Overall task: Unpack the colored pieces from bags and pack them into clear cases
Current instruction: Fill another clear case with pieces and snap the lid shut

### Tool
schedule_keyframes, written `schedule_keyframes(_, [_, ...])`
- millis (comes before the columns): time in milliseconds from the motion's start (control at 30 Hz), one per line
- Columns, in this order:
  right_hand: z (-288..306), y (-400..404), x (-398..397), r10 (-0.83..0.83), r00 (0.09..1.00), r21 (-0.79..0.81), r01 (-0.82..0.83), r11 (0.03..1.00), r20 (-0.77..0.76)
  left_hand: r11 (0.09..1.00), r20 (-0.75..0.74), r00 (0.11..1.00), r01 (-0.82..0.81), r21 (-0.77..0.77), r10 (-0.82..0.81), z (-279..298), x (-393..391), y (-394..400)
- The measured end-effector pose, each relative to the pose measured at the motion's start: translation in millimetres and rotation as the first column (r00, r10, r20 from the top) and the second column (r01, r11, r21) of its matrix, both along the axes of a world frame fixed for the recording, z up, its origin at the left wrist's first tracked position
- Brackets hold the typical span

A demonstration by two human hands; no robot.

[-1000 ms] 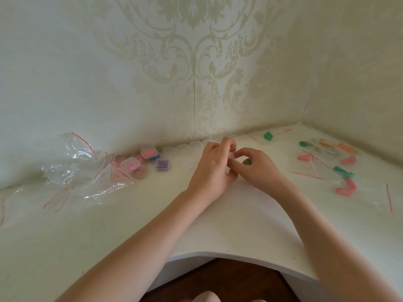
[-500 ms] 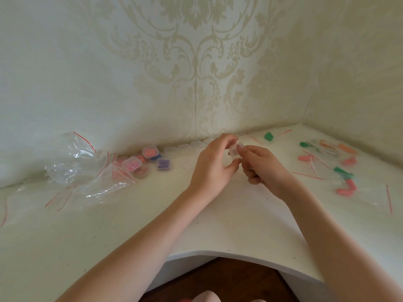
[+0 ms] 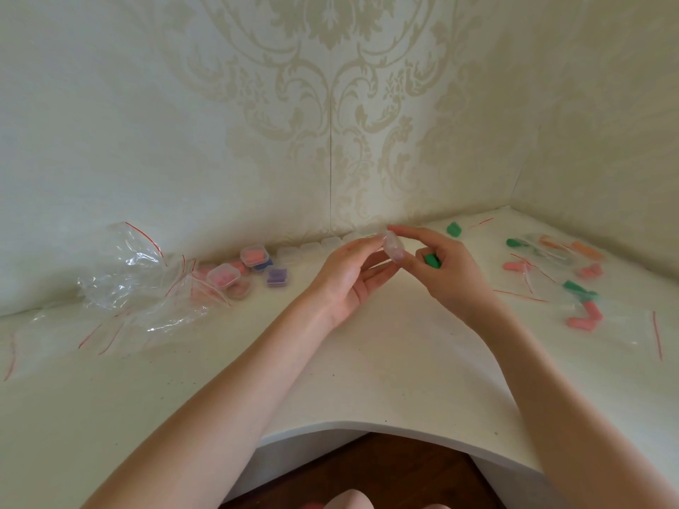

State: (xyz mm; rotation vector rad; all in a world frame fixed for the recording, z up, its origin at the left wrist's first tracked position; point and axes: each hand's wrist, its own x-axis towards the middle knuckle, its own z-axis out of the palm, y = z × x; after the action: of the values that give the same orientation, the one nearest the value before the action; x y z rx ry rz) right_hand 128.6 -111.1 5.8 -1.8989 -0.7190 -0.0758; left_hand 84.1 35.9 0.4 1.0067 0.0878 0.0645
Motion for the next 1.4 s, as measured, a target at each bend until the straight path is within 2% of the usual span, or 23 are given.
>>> schedule_keyframes(167, [2.1, 1.0, -3.1, 0.033, 0.999, 0.015, -0.032, 0.999, -0.037, 1.000, -0.008, 1.000, -0.024, -0.004, 0.024, -2.5, 1.6, 2.9])
schedule_keyframes(300, [-0.9, 3.3, -2.8, -0.023, 1.000, -0.024, 0.023, 0.999, -0.007, 1.000, 0.007, 1.000, -0.018, 0.003, 0.018, -4.0, -0.5, 3.0])
schedule_keyframes(433, [-3.2, 5.3, -2.9, -0.021, 1.000, -0.029, 0.021, 0.999, -0.001, 0.989, -0.015, 0.999, 0.027, -0.144, -0.029, -2.4, 0.3, 5.7])
schedule_keyframes(633, [-5.6, 11.8, -7.4, 0.020, 1.000, -0.015, -0.020, 1.000, -0.012, 0.975, -0.104, 0.991, 0.064, -0.212, -0.087, -5.1, 0.4, 3.7])
schedule_keyframes(833, [-6.3, 13.4, -8.9, 0.029, 1.000, -0.016, -0.029, 0.999, -0.008, 0.984, -0.084, 0.993, 0.071, -0.166, -0.086, -3.5, 2.2, 7.9])
schedule_keyframes(967, [-0.5, 7.9, -3.7, -0.051, 0.999, 0.028, 0.051, 0.998, -0.009, 0.995, -0.095, 0.991, 0.096, -0.015, -0.097, -4.1, 2.7, 7.2])
schedule_keyframes(1133, [-1.1, 3.5, 3.5, -0.152, 0.987, 0.035, 0.154, 0.987, -0.043, 0.989, -0.122, 0.982, 0.138, -0.051, -0.144, -0.6, -2.6, 3.5])
schedule_keyframes(1267, [-3.7, 0.4, 9.8, -0.225, 0.967, 0.027, 0.229, 0.973, -0.118, 0.958, -0.126, 0.950, 0.280, -0.066, -0.287, 2.3, -7.8, 3.5])
schedule_keyframes(1333, [-4.5, 0.4, 11.6, -0.222, 0.961, 0.037, 0.231, 0.972, -0.166, 0.961, -0.117, 0.954, 0.268, -0.076, -0.275, 1.4, -6.8, 1.5])
schedule_keyframes(1400, [-3.8, 2.7, 12.9, -0.189, 0.936, 0.145, 0.240, 0.960, -0.297, 0.971, -0.118, 0.971, 0.192, -0.140, -0.209, -1.1, -3.8, 3.0])
